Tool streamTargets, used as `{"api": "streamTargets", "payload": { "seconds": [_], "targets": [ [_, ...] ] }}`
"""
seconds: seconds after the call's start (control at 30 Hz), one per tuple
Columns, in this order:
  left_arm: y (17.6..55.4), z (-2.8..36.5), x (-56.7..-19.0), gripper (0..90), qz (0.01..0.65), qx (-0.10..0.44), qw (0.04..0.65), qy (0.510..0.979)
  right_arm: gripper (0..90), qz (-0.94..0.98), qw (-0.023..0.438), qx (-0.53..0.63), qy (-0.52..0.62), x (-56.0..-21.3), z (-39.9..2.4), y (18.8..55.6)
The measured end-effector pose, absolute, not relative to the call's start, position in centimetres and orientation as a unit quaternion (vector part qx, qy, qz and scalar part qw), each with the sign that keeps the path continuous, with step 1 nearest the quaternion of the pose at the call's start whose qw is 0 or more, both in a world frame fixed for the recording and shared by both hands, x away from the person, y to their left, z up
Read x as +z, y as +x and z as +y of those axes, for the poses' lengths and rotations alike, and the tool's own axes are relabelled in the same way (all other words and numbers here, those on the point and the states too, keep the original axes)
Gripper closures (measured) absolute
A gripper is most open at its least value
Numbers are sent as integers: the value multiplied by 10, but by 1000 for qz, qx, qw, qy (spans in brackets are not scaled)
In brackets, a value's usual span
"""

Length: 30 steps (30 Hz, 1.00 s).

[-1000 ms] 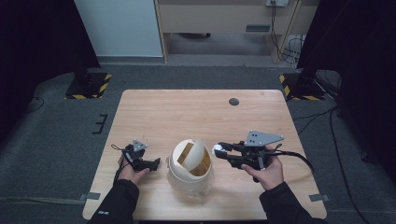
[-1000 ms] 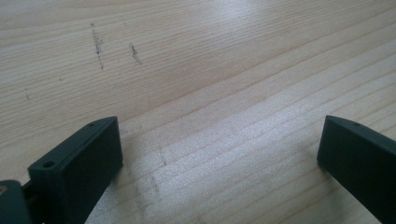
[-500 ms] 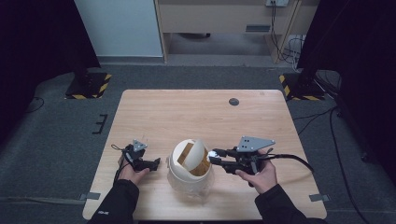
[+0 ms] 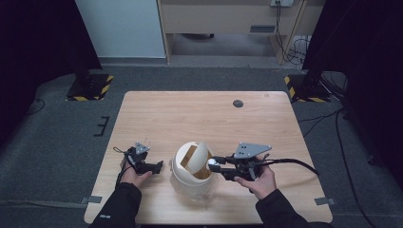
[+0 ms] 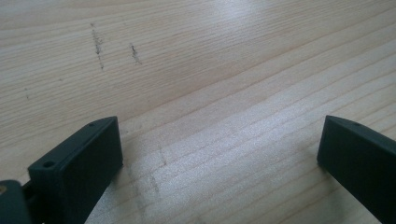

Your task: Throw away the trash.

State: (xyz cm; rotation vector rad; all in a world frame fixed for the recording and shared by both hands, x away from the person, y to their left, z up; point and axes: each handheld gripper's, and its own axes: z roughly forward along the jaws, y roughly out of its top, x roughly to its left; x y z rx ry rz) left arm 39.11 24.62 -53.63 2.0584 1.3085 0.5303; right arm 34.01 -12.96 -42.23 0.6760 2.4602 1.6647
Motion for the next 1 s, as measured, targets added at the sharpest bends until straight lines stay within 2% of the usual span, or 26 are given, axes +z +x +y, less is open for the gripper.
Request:
{"api": "streamTargets", "payload": {
  "seconds": [0.73, 0.83, 1.0],
  "targets": [
    [391, 246, -536, 0, 496, 201, 317, 783, 636, 808, 42, 547, 217, -433, -119, 342],
    [391, 246, -536, 0, 496, 201, 317, 783, 526, 799, 39, 558, 221, -433, -118, 342],
    [391, 246, -536, 0, 496, 201, 317, 783, 465, 799, 49, 557, 223, -427, -123, 342]
  ]
}}
